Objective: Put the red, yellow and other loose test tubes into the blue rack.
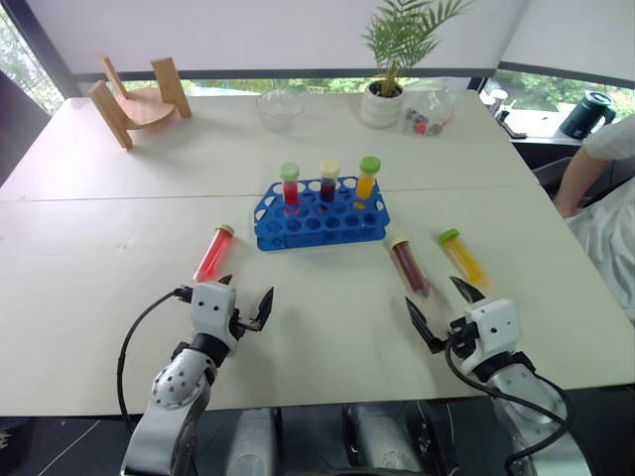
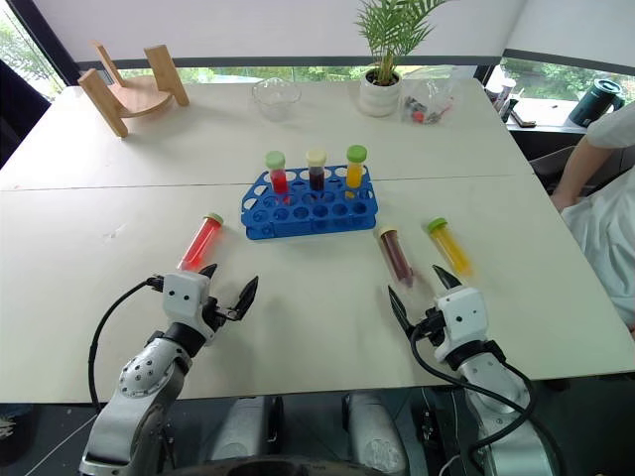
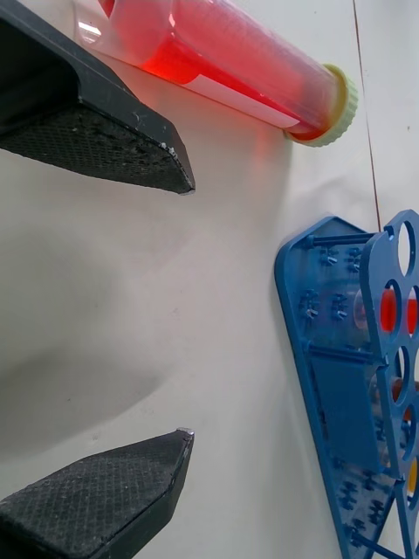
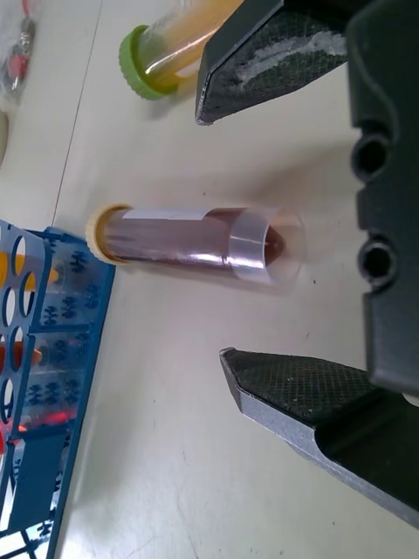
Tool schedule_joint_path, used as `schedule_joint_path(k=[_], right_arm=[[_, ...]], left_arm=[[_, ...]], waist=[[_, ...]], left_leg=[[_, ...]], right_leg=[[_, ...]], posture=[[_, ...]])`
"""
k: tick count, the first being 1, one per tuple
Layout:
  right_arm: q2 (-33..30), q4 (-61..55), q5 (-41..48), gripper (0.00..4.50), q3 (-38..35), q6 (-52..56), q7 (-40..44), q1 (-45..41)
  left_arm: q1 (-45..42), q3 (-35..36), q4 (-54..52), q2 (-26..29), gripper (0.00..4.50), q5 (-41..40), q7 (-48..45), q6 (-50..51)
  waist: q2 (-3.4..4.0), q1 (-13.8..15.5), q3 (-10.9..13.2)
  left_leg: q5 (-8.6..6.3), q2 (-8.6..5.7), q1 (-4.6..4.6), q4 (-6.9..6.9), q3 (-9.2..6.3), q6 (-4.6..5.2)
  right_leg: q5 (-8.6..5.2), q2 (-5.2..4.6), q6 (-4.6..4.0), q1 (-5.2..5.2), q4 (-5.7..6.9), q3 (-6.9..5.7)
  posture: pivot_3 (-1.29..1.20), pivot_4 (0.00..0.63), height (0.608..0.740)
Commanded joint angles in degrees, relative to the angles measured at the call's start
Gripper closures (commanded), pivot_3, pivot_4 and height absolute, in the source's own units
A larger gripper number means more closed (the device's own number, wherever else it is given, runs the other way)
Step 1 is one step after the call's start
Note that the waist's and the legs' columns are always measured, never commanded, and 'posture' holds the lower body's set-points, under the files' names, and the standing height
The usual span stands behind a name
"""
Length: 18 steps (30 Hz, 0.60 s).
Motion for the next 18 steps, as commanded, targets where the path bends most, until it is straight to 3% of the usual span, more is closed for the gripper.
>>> schedule_joint_path(k=[1,9,13,18], right_arm=[[-0.9,-3.6,1.5,0.00,-1.6,1.3,0.6,-0.8],[-6.6,-7.0,10.0,0.00,-8.0,12.7,4.9,-5.7],[-15.6,-6.9,15.9,0.00,-11.7,29.3,7.6,-14.7],[-27.6,0.4,22.7,0.00,-10.6,52.7,10.6,-34.0]], left_arm=[[-0.4,0.2,-1.2,-0.2,0.08,0.4,-0.3,-1.1],[-3.7,1.7,-2.1,3.4,0.08,-1.7,-5.1,0.1],[-8.7,4.1,-4.2,11.2,0.08,-8.4,-14.3,5.7],[-16.8,9.4,-4.6,23.8,0.08,-19.5,-27.8,13.8]], waist=[[0.00,0.0,0.0],[0.00,0.0,0.0],[0.04,-0.2,0.0],[0.06,-0.3,0.1]], left_leg=[[0.00,0.00,0.00,0.00,0.00,0.00],[0.00,-0.01,0.01,0.02,0.00,0.00],[0.01,0.00,0.10,0.05,-0.01,0.01],[0.01,0.01,0.20,0.01,-0.02,0.02]], right_leg=[[0.00,0.00,0.00,0.00,0.00,0.00],[0.01,0.01,0.00,0.03,0.02,0.00],[0.01,0.04,-0.01,0.08,0.08,0.00],[0.02,0.07,-0.03,0.11,0.15,0.00]], posture=[[0.00,0.150,0.740],[0.00,0.150,0.740],[0.00,0.150,0.740],[0.00,0.150,0.740]])
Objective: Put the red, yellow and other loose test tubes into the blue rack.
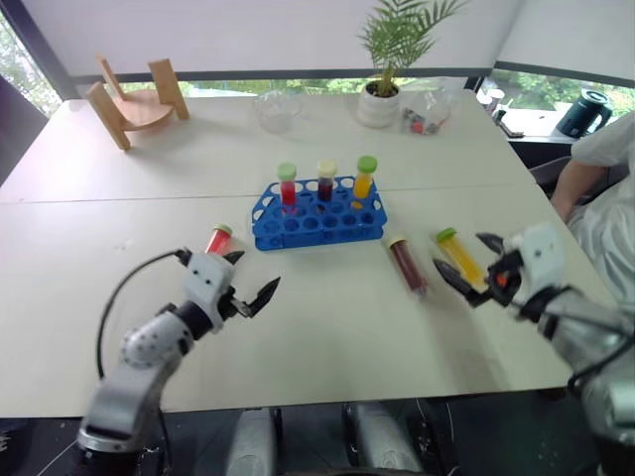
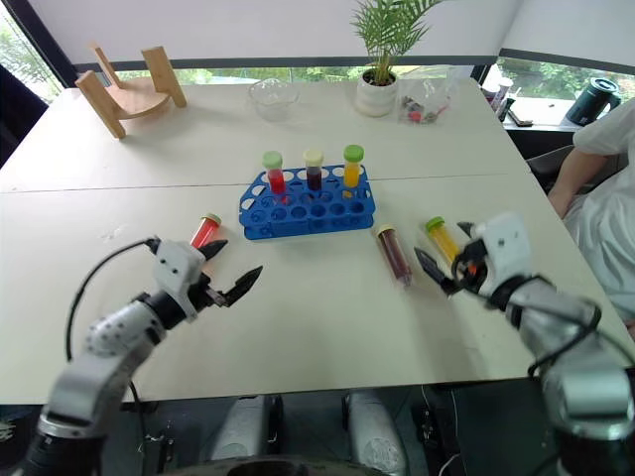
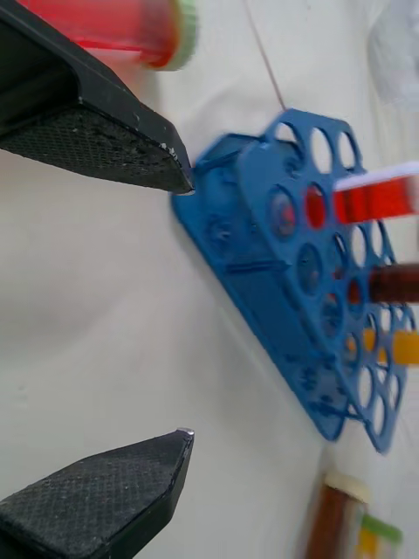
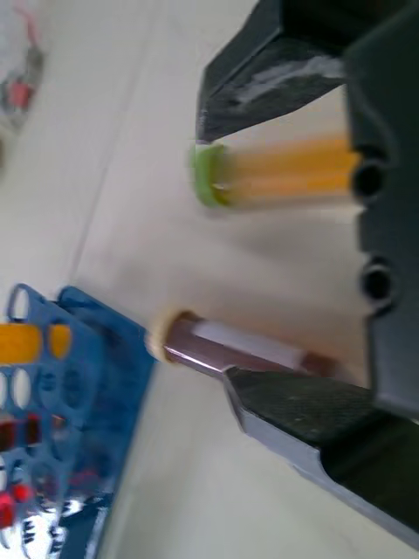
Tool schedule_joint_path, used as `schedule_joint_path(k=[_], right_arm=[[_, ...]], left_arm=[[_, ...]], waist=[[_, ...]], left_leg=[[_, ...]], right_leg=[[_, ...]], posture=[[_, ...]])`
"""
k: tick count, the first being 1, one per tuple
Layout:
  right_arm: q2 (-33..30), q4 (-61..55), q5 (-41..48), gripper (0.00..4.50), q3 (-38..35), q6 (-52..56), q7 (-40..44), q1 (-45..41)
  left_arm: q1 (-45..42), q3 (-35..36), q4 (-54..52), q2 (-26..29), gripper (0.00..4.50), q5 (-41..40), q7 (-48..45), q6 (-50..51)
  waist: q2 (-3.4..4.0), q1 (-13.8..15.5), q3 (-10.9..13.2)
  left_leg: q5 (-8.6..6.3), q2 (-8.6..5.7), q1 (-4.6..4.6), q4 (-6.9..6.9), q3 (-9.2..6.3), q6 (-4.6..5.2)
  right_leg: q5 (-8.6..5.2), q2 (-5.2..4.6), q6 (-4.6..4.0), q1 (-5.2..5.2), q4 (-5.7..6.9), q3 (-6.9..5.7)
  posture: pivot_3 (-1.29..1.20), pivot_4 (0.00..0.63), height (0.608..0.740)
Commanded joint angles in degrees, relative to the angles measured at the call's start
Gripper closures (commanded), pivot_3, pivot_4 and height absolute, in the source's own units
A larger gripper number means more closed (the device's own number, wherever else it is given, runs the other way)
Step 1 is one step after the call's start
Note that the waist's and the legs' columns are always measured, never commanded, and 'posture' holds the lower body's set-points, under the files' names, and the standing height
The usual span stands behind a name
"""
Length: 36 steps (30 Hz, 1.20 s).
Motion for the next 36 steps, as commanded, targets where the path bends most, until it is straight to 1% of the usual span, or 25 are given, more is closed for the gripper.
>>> schedule_joint_path(k=[1,3,5,8,10,12,15,18,22,25,30,31,33,36], right_arm=[[-6.3,5.8,4.5,0.00,2.0,15.9,2.5,-12.1],[-10.8,10.0,5.9,0.00,6.7,23.7,5.3,-19.7],[-13.2,15.2,7.2,0.00,11.7,28.8,8.6,-26.9],[-14.6,27.5,4.2,0.00,22.7,31.5,12.2,-37.9],[-15.0,33.9,1.8,0.00,29.6,30.6,15.3,-42.8],[-14.5,40.6,-1.3,0.00,35.7,27.4,18.5,-46.7],[-12.7,50.1,-6.0,0.00,42.0,22.2,22.8,-50.8],[-9.6,59.8,-10.6,0.00,46.2,16.1,26.9,-53.8],[-5.9,68.7,-15.5,0.00,48.5,10.2,31.2,-56.0],[-4.0,72.7,-18.5,0.84,49.0,7.1,33.8,-56.5],[-2.0,75.4,-21.7,3.42,47.7,5.8,35.9,-56.8],[-2.0,75.2,-22.0,3.67,47.0,6.0,35.9,-56.9],[-2.0,74.5,-22.2,3.70,45.2,6.6,35.8,-57.3],[-2.2,67.1,-17.7,3.70,36.5,10.6,34.6,-58.7]], left_arm=[[-4.2,4.0,-1.7,7.6,0.08,-7.5,-10.0,4.4],[-6.5,5.4,-0.9,11.9,0.08,-10.8,-14.5,6.5],[-8.6,6.4,-0.3,15.8,0.08,-13.3,-18.5,8.3],[-11.2,7.2,0.7,20.7,0.08,-15.0,-23.5,9.6],[-12.8,7.6,1.5,21.8,0.08,-15.9,-24.6,10.2],[-14.2,7.9,2.3,22.4,0.08,-16.5,-25.2,10.7],[-15.0,8.2,2.7,22.7,0.08,-16.5,-26.0,10.7],[-15.6,8.6,2.4,22.9,0.08,-16.4,-26.2,10.9],[-16.2,9.1,1.8,22.6,0.08,-16.5,-25.3,11.3],[-16.3,9.6,1.2,22.8,0.00,-16.6,-24.9,11.7],[-16.7,10.3,0.7,22.7,0.00,-17.8,-23.9,12.9],[-16.7,10.4,0.5,22.7,0.00,-18.0,-23.7,13.0],[-16.7,10.6,0.1,22.7,0.00,-18.3,-23.4,13.4],[-16.7,11.6,-0.3,22.3,0.00,-19.8,-22.3,14.7]], waist=[[0.03,0.0,0.0],[0.07,0.0,0.1],[0.07,0.0,0.1],[0.07,-0.1,0.1],[0.09,-0.1,0.1],[0.07,0.1,0.1],[0.07,0.0,0.1],[0.08,-0.2,0.2],[0.11,-0.6,0.2],[0.10,-1.3,0.2],[0.08,-1.4,0.2],[0.08,-1.5,0.2],[0.10,-1.5,0.2],[0.27,-1.5,0.3]], left_leg=[[0.00,0.00,-0.02,-0.03,0.00,0.00],[0.00,0.01,-0.04,-0.06,0.02,0.01],[-0.02,0.02,-0.15,-0.11,0.01,0.04],[-0.05,0.04,-0.32,-0.07,0.02,0.09],[-0.04,0.03,-0.53,-0.04,0.08,0.09],[-0.05,0.02,-0.59,-0.04,0.13,0.09],[-0.05,0.02,-0.73,-0.05,0.15,0.09],[-0.05,0.02,-0.75,-0.06,0.20,0.10],[-0.05,0.03,-0.75,-0.07,0.21,0.10],[-0.05,0.03,-0.75,-0.04,0.20,0.10],[-0.04,0.03,-0.73,-0.02,0.16,0.09],[-0.04,0.04,-0.72,-0.02,0.15,0.09],[-0.04,0.04,-0.71,-0.02,0.15,0.09],[-0.04,0.04,-0.72,-0.02,0.16,0.09]], right_leg=[[0.00,0.01,0.00,-0.03,-0.01,0.00],[0.00,0.00,0.00,-0.07,-0.03,0.01],[0.00,0.01,0.00,-0.18,-0.08,-0.01],[0.00,0.01,0.01,-0.33,-0.09,-0.03],[0.00,-0.01,0.02,-0.57,-0.09,-0.01],[0.01,-0.03,0.04,-0.64,-0.09,0.01],[0.11,-0.03,0.22,-0.79,-0.08,0.01],[0.14,-0.03,0.26,-0.90,-0.04,0.01],[0.14,0.00,0.27,-0.99,0.09,0.01],[0.15,-0.01,0.29,-0.98,0.17,0.01],[0.16,0.01,0.29,-0.98,0.26,0.01],[0.15,0.02,0.29,-0.98,0.26,0.01],[0.15,0.02,0.29,-0.98,0.30,0.01],[0.15,0.01,0.29,-1.01,0.33,0.01]], posture=[[0.00,0.150,0.740],[0.00,0.150,0.740],[0.00,0.150,0.740],[0.00,0.150,0.740],[0.00,0.150,0.740],[0.00,0.150,0.740],[0.00,0.150,0.740],[0.00,0.150,0.740],[0.00,0.150,0.740],[0.00,0.150,0.740],[0.00,0.150,0.740],[0.00,0.150,0.740],[0.00,0.150,0.740],[0.00,0.150,0.740]])
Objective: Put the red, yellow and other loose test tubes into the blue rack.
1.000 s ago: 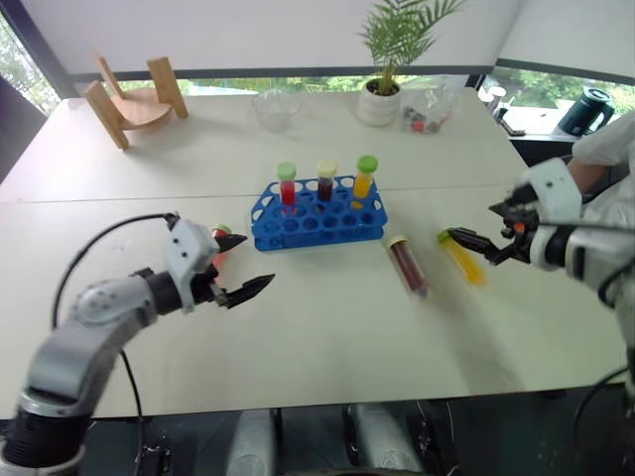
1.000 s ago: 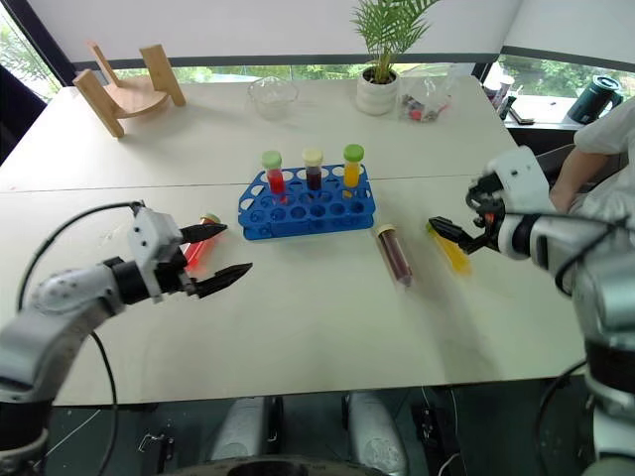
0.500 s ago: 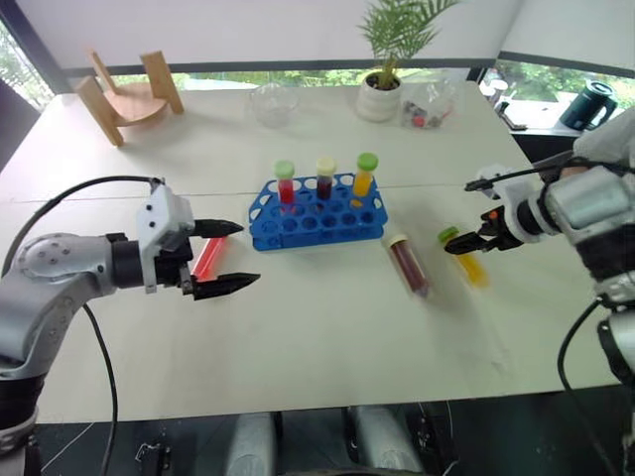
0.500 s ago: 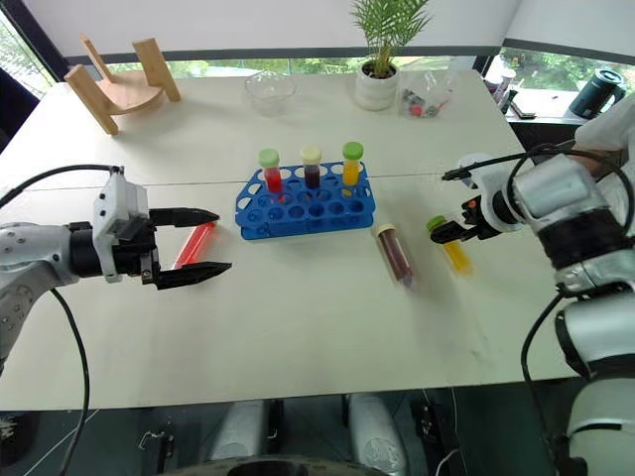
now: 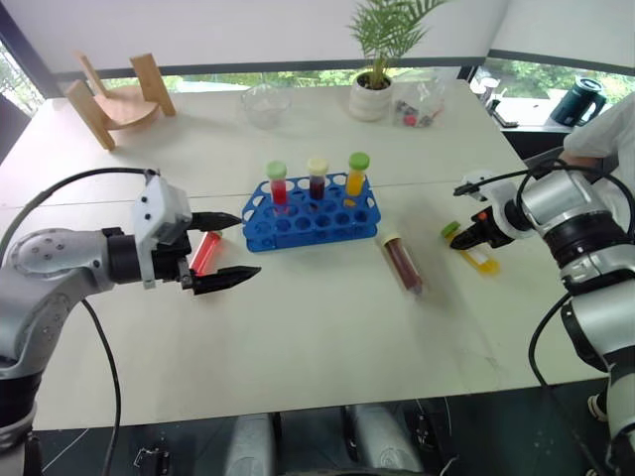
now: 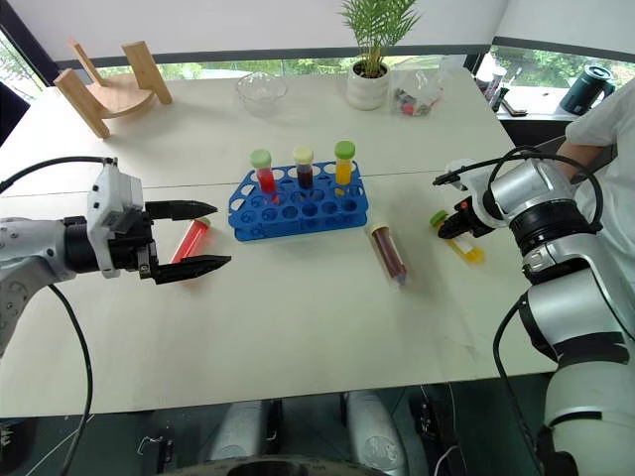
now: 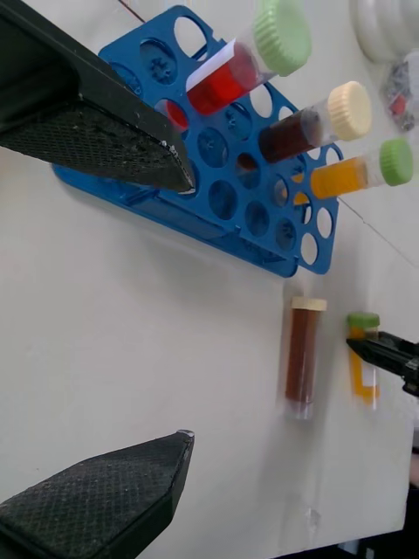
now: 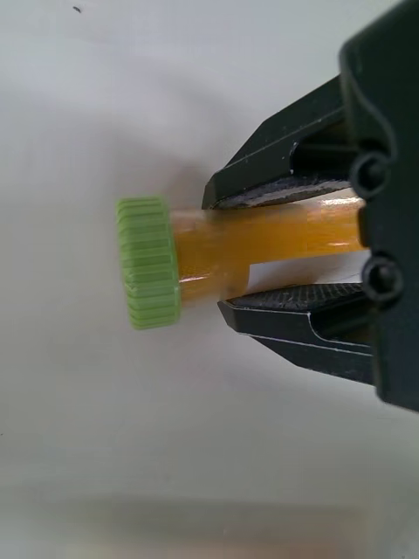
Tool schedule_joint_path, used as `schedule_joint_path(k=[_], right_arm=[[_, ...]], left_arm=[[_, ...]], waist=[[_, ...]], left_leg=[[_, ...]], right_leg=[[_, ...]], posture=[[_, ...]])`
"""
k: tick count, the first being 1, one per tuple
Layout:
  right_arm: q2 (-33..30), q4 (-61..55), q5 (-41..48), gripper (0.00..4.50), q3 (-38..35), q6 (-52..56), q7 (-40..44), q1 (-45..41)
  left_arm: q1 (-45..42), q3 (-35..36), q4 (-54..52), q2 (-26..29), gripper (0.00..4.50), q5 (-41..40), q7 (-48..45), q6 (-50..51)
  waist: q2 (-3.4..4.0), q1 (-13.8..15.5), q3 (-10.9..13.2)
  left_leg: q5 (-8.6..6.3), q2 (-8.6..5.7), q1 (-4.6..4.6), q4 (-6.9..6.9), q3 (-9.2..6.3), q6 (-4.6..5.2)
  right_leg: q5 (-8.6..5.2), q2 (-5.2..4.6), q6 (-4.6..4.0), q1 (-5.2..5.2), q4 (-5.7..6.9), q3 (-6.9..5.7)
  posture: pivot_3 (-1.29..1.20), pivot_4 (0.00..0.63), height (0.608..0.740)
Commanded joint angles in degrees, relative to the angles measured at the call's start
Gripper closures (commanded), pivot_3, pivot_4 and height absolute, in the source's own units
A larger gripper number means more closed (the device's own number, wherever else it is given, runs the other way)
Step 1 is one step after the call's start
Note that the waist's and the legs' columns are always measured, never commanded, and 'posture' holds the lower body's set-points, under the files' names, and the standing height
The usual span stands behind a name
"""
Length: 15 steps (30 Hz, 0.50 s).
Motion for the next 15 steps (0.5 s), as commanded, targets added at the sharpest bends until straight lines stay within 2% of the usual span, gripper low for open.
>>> schedule_joint_path(k=[1,2,4,7,11,15], right_arm=[[0.0,-11.0,5.5,3.70,-11.5,2.9,-1.9,-1.7],[1.1,-16.2,7.4,3.70,-16.7,3.1,-5.0,-0.4],[7.6,-31.3,14.0,3.70,-30.9,0.2,-12.4,6.1],[17.5,-44.3,18.7,3.70,-40.9,-6.8,-20.3,15.2],[26.3,-50.2,19.4,3.70,-40.6,-22.8,-22.4,25.7],[31.7,-44.7,16.5,3.70,-37.0,-39.2,-22.6,31.1]], left_arm=[[-0.7,2.5,-1.9,0.3,0.00,-1.9,1.1,0.8],[-0.5,2.6,-2.1,0.2,0.00,-2.1,1.3,0.9],[-0.4,2.3,-2.1,-0.1,0.00,-2.2,2.2,1.0],[-1.4,2.3,-1.5,-0.8,0.00,-3.3,3.4,1.8],[-3.0,1.5,-0.1,-0.9,0.00,-3.1,3.7,1.9],[-4.4,0.0,1.6,-0.9,0.00,-1.9,3.4,1.4]], waist=[[0.20,-0.1,0.1],[0.22,-0.1,0.1],[0.16,-0.1,0.1],[0.10,0.2,0.1],[0.09,0.6,0.1],[0.08,-0.1,0.1]], left_leg=[[0.00,0.00,0.00,0.00,0.02,0.00],[0.00,0.00,0.00,0.00,0.04,0.00],[0.00,0.00,0.00,-0.04,-0.01,0.00],[0.00,0.04,0.01,-0.04,-0.27,-0.01],[0.09,-0.05,-0.01,0.10,-0.28,-0.16],[0.15,-0.11,0.03,0.17,-0.13,-0.27]], right_leg=[[0.00,-0.01,0.00,-0.01,0.03,0.03],[0.00,0.00,0.00,-0.04,0.05,0.06],[-0.01,0.04,-0.01,-0.11,0.21,0.06],[-0.06,0.15,-0.06,-0.11,0.38,-0.05],[-0.05,0.01,-0.05,0.00,0.43,-0.10],[0.02,-0.02,0.08,0.03,0.42,0.05]], posture=[[0.00,0.150,0.740],[0.00,0.150,0.740],[0.00,0.150,0.740],[0.00,0.150,0.740],[0.00,0.150,0.740],[0.00,0.150,0.740]])
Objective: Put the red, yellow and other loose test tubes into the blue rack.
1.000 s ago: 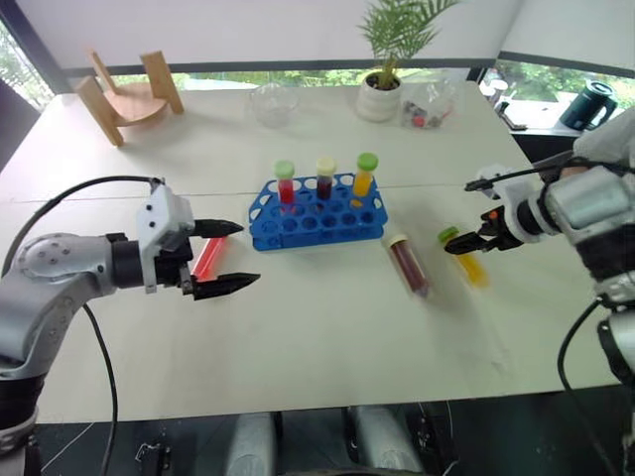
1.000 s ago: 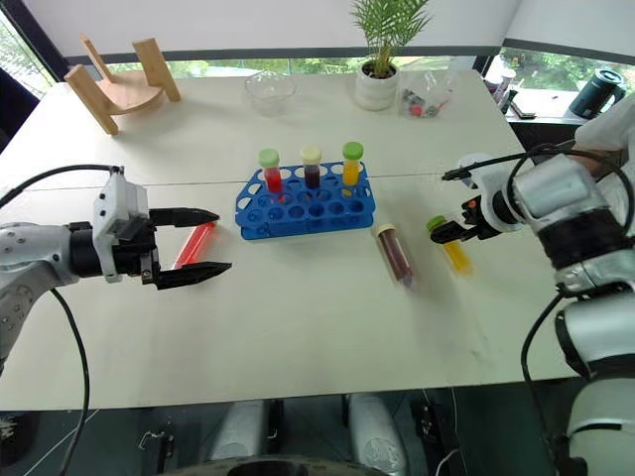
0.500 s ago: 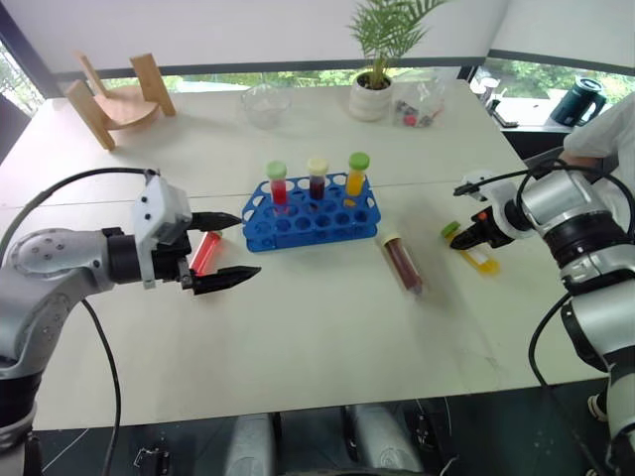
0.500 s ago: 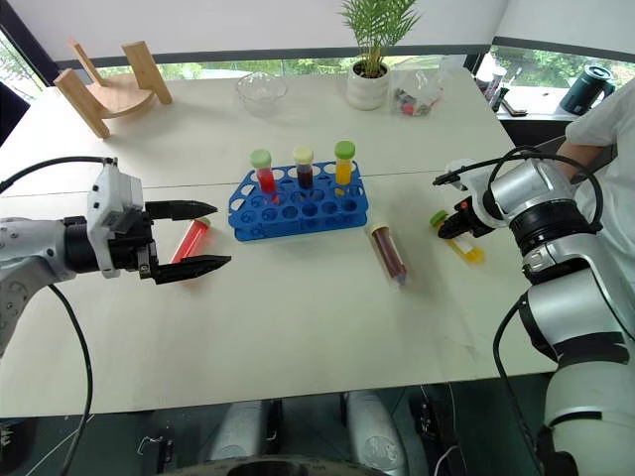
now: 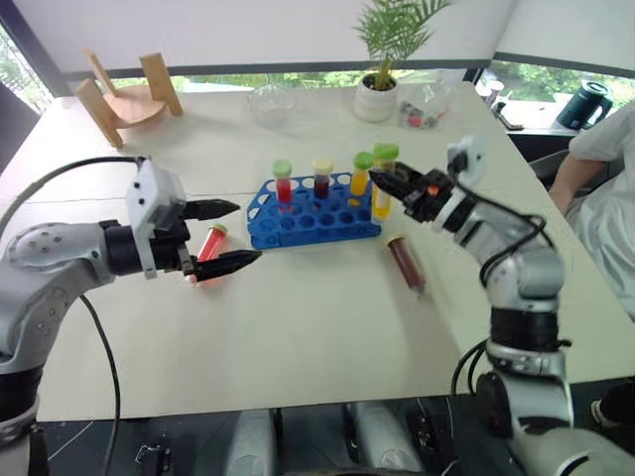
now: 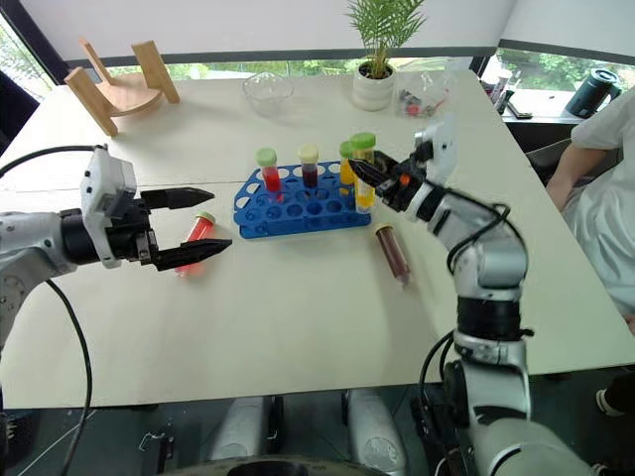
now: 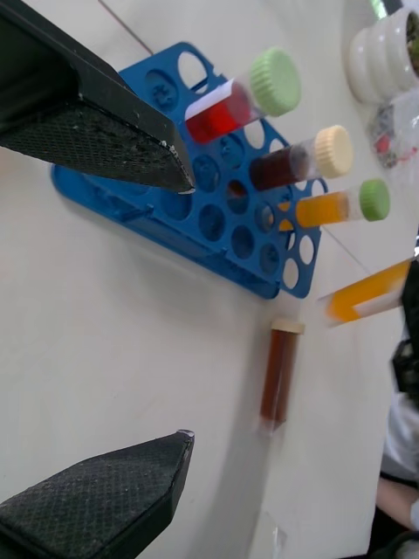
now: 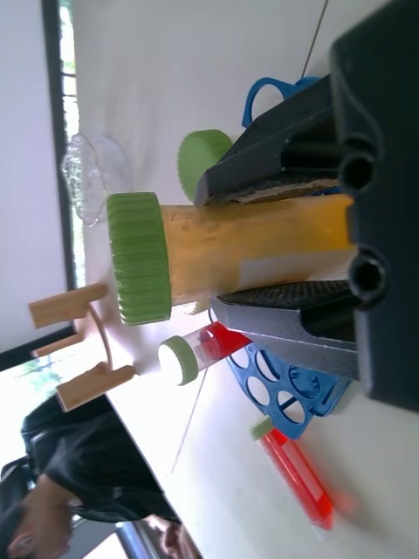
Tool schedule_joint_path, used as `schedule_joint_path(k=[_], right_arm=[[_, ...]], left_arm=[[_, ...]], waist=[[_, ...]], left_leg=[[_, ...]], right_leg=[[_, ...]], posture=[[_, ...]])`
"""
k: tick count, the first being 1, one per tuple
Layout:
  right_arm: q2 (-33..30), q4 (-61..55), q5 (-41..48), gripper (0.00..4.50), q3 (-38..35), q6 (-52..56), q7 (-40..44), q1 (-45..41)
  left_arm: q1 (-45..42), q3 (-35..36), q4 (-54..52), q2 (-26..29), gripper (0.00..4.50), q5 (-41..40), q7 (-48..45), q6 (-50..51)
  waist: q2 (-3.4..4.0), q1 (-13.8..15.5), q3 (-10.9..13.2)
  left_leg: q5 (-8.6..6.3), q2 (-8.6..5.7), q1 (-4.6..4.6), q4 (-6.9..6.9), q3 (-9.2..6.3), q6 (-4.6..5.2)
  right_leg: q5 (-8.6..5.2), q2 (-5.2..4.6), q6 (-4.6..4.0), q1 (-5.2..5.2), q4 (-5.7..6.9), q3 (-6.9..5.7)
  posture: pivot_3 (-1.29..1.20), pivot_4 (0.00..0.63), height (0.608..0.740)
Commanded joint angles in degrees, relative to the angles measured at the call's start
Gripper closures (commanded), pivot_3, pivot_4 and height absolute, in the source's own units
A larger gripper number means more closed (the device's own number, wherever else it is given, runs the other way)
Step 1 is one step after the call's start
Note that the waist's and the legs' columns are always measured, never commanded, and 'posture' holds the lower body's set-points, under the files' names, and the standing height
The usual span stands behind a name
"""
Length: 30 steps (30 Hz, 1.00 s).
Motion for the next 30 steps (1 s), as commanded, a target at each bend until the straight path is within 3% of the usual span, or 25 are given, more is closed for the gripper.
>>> schedule_joint_path(k=[1,14,30], right_arm=[[2.4,3.9,-2.8,3.70,2.3,-15.3,-0.3,0.9],[4.0,24.0,-5.4,3.70,5.8,-33.6,-0.2,-4.6],[4.9,24.8,-5.6,3.70,8.8,-34.3,-0.4,-3.8]], left_arm=[[-1.8,-0.3,0.7,0.1,0.00,0.7,-0.3,-0.7],[-2.0,-0.8,0.1,0.0,0.00,0.3,0.0,-0.2],[0.5,0.6,-1.4,0.2,0.00,-0.3,1.3,-0.2]], waist=[[0.00,-0.4,0.0],[0.01,-1.5,0.0],[0.01,-1.5,0.0]], left_leg=[[0.00,0.02,0.09,-0.01,-0.01,0.00],[0.03,0.08,0.15,-0.15,-0.06,-0.03],[0.03,0.08,0.15,-0.15,-0.08,-0.04]], right_leg=[[0.00,0.05,0.00,0.05,0.03,0.00],[-0.01,0.11,-0.04,0.01,0.11,0.02],[-0.01,0.10,-0.04,0.02,0.12,0.02]], posture=[[0.00,0.150,0.740],[0.00,0.150,0.740],[0.00,0.150,0.740]])
